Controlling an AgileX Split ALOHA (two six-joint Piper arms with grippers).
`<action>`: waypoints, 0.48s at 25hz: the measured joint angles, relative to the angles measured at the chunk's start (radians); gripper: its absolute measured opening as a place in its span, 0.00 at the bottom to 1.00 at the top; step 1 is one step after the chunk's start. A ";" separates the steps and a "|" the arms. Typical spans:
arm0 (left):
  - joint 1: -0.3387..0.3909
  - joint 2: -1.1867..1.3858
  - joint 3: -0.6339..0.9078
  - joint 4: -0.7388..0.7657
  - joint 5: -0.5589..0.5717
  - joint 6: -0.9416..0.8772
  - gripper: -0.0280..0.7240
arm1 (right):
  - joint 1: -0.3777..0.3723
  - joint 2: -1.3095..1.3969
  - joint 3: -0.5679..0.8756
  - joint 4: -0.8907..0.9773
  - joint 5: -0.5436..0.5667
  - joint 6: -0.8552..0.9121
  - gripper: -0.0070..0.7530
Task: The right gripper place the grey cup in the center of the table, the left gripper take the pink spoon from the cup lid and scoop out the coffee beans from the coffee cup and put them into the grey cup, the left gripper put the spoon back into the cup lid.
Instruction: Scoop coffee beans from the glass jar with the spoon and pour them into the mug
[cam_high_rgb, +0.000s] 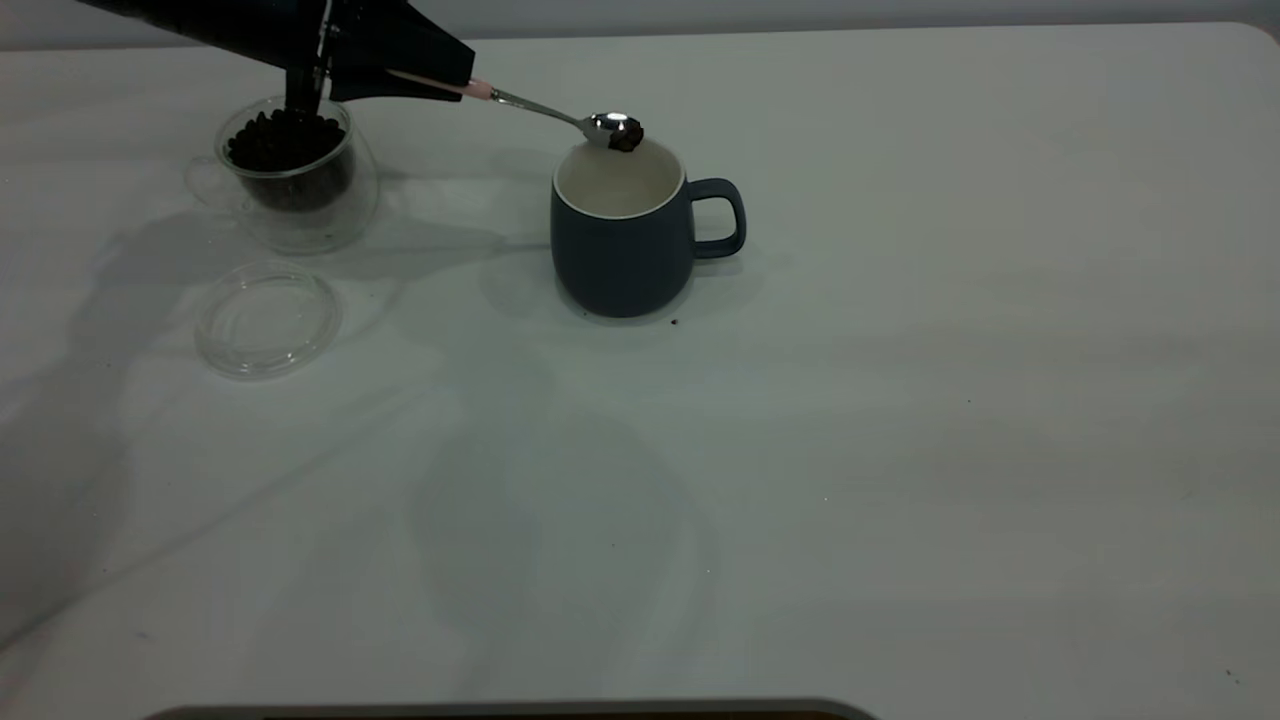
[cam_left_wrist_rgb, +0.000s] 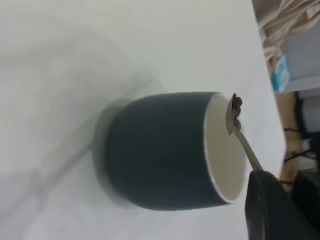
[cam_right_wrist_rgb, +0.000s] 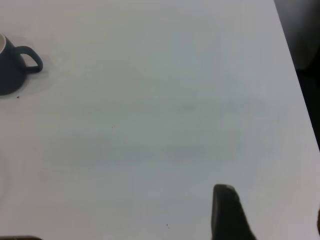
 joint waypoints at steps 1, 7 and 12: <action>0.000 0.000 0.000 0.002 -0.002 0.027 0.19 | 0.000 0.000 0.000 0.000 0.000 0.000 0.60; -0.001 0.000 0.000 0.003 -0.019 0.281 0.19 | 0.000 0.000 0.000 0.000 0.001 0.000 0.60; -0.011 0.000 0.000 -0.002 -0.018 0.487 0.19 | 0.000 0.000 0.000 0.000 0.001 0.000 0.60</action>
